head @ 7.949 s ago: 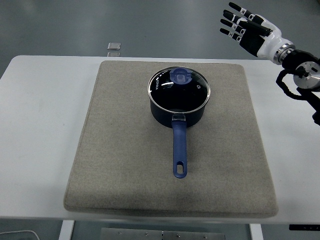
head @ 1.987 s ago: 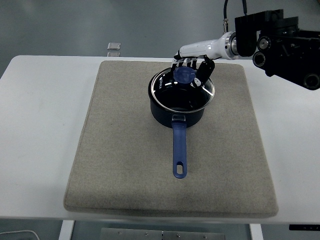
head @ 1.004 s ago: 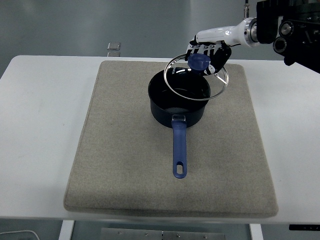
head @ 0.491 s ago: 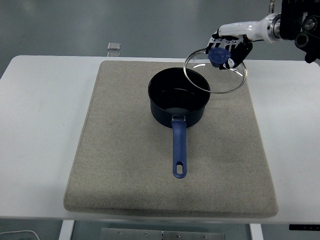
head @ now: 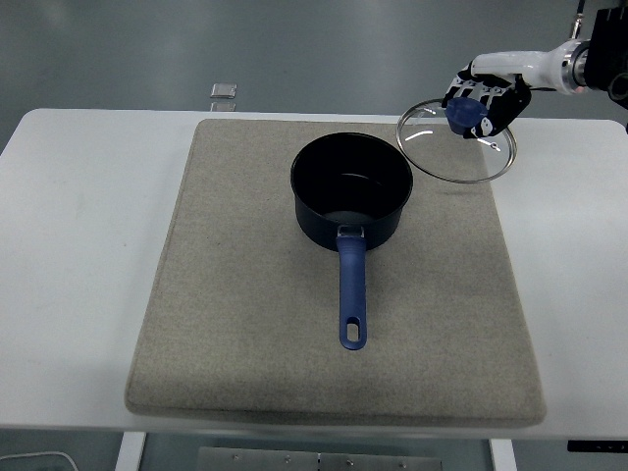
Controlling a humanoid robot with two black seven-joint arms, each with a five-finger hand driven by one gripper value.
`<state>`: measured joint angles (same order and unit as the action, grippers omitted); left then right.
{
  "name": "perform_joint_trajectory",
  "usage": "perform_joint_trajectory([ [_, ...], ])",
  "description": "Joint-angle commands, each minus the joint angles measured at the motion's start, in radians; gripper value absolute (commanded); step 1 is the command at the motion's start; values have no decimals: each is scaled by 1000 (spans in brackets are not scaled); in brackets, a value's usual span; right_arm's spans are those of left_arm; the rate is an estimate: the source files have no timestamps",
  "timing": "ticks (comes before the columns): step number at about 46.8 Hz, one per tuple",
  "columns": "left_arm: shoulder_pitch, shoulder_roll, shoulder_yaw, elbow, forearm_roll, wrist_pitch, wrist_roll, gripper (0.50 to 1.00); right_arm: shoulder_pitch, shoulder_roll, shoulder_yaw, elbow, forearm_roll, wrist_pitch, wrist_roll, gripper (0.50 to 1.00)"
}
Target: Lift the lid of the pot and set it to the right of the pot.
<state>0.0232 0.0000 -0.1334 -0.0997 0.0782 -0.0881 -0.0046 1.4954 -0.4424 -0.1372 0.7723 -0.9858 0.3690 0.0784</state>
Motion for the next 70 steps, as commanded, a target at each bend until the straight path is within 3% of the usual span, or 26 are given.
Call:
perform_joint_trajectory([
  [1, 0, 0, 0, 0, 0, -1, 0, 1000, -20, 5, 2, -27, -1, -4, 0, 500],
  [22, 0, 0, 0, 0, 0, -1, 0, 1000, -121, 24, 7, -79, -1, -81, 1, 500],
  [53, 0, 0, 0, 0, 0, 1, 0, 1000, -190, 102, 4, -79, -8, -154, -2, 500],
  [60, 0, 0, 0, 0, 0, 1, 0, 1000, -193, 102, 5, -79, -7, -163, -2, 572],
  [70, 0, 0, 0, 0, 0, 1, 0, 1000, -195, 102, 2, -79, -8, -163, -5, 582],
])
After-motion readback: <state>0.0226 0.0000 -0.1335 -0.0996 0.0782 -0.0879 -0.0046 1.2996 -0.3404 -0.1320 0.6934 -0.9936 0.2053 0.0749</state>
